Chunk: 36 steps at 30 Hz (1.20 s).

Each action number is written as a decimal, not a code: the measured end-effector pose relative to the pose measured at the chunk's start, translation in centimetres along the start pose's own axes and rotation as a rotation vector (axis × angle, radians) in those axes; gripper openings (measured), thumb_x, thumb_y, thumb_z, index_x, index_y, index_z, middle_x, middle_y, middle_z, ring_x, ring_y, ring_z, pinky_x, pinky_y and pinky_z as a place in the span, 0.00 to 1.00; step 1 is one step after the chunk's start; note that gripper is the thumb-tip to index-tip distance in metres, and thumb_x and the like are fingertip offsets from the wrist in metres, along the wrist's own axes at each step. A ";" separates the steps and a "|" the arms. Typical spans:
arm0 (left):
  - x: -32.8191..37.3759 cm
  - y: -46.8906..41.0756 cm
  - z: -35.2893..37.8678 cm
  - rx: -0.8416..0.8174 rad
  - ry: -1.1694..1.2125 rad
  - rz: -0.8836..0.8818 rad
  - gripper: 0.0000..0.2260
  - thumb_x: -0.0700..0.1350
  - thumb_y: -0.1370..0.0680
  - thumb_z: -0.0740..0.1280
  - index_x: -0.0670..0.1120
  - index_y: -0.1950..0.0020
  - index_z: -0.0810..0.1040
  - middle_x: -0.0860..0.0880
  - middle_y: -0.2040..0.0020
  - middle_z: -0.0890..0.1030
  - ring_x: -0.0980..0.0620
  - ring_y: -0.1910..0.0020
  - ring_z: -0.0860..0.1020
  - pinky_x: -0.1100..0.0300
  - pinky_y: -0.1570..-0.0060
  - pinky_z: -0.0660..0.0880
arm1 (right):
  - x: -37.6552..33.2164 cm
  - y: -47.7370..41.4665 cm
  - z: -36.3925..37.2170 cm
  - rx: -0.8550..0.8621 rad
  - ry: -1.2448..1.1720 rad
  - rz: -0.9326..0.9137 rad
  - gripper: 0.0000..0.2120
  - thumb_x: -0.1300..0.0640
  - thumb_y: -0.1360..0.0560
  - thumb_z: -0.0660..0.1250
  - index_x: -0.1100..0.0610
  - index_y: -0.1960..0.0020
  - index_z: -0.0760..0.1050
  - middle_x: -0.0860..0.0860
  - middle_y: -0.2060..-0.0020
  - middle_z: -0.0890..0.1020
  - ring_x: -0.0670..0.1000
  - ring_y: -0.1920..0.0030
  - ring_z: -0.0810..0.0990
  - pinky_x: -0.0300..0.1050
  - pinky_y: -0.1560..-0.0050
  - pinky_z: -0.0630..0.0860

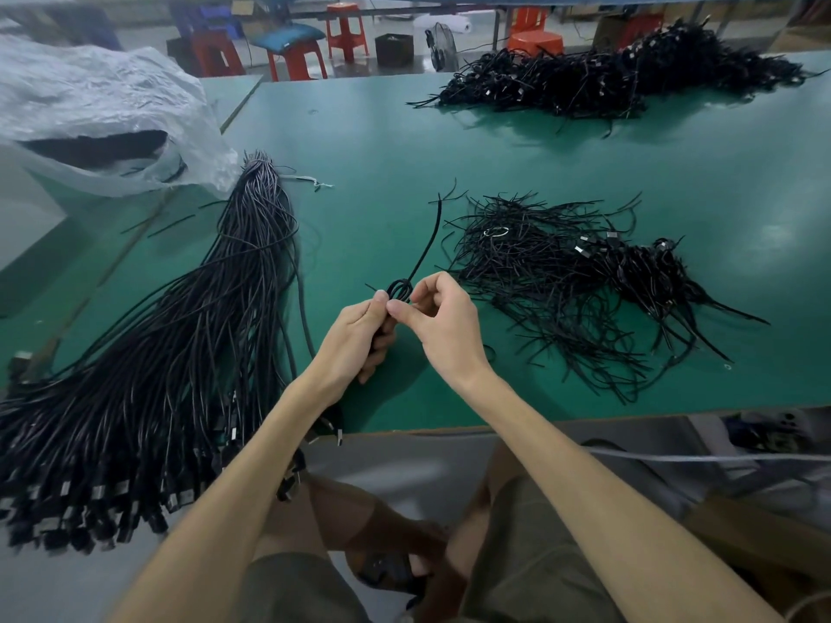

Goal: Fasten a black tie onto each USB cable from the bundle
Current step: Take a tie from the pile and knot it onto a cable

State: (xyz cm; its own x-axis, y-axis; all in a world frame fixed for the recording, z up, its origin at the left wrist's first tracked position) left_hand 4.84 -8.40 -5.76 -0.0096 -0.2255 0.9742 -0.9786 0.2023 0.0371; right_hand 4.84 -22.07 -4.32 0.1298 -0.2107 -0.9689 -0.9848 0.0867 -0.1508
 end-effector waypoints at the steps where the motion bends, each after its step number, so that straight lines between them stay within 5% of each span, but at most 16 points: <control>1: -0.1 0.0 -0.1 -0.003 0.008 -0.006 0.20 0.57 0.13 0.54 0.45 0.58 0.68 0.51 0.69 0.66 0.53 0.76 0.61 0.62 0.81 0.60 | -0.1 0.0 0.1 -0.009 -0.003 -0.005 0.14 0.53 0.26 0.78 0.50 0.55 0.72 0.45 0.61 0.78 0.40 0.63 0.74 0.33 0.57 0.72; 10: -0.8 -0.3 -1.0 0.070 0.183 -0.048 0.19 0.55 0.13 0.54 0.49 0.61 0.66 0.53 0.70 0.65 0.54 0.78 0.59 0.64 0.82 0.58 | 0.3 -0.3 -2.2 0.012 -0.033 -0.004 0.10 0.55 0.26 0.78 0.54 0.53 0.76 0.54 0.59 0.84 0.53 0.56 0.83 0.46 0.50 0.78; 13: -0.9 -0.4 -1.1 0.064 0.199 -0.050 0.19 0.54 0.13 0.54 0.48 0.61 0.66 0.53 0.70 0.65 0.54 0.78 0.58 0.64 0.83 0.58 | 0.0 -1.5 -5.2 0.103 0.058 -0.026 0.10 0.56 0.26 0.77 0.52 0.54 0.75 0.50 0.61 0.82 0.45 0.59 0.79 0.41 0.54 0.74; 17: -0.9 -0.5 -0.9 0.039 0.185 -0.053 0.19 0.54 0.13 0.54 0.48 0.61 0.66 0.53 0.70 0.65 0.54 0.78 0.59 0.64 0.83 0.59 | -1.0 -2.5 -7.3 0.164 0.374 -0.098 0.15 0.49 0.25 0.76 0.54 0.43 0.77 0.47 0.49 0.80 0.52 0.43 0.74 0.53 0.37 0.71; 22: -1.1 -0.5 -0.7 0.017 0.170 -0.066 0.20 0.55 0.13 0.55 0.50 0.63 0.66 0.54 0.71 0.64 0.55 0.79 0.58 0.66 0.82 0.56 | -1.5 -1.5 -3.8 -0.108 0.100 -0.057 0.23 0.50 0.28 0.78 0.55 0.36 0.77 0.48 0.43 0.83 0.48 0.42 0.79 0.43 0.41 0.75; 30: -1.3 -0.2 -0.4 -0.057 0.222 -0.084 0.18 0.58 0.20 0.60 0.53 0.68 0.67 0.53 0.73 0.63 0.54 0.80 0.57 0.66 0.81 0.54 | -0.1 0.1 2.0 -0.476 -0.353 0.167 0.20 0.60 0.25 0.76 0.56 0.34 0.79 0.51 0.50 0.85 0.47 0.45 0.81 0.50 0.27 0.69; 36: -1.6 -0.3 -0.4 -0.072 0.258 -0.092 0.16 0.57 0.21 0.62 0.43 0.51 0.73 0.53 0.74 0.63 0.55 0.81 0.57 0.66 0.81 0.54 | 0.0 0.2 2.7 -0.493 -0.246 0.136 0.19 0.61 0.25 0.76 0.59 0.35 0.79 0.53 0.45 0.85 0.47 0.40 0.80 0.45 0.29 0.70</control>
State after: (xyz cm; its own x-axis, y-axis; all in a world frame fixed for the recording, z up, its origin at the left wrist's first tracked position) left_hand 5.18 -7.75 -7.24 0.1405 0.0019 0.9901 -0.9558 0.2613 0.1351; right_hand 4.93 -19.40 -4.91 -0.0373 0.0090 -0.9993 -0.9244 -0.3802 0.0311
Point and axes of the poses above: each hand's wrist, its own y-axis away from the middle knuckle, its own z-axis out of the palm, x = y × z, the point moved 8 cm from there along -y, towards the middle knuckle
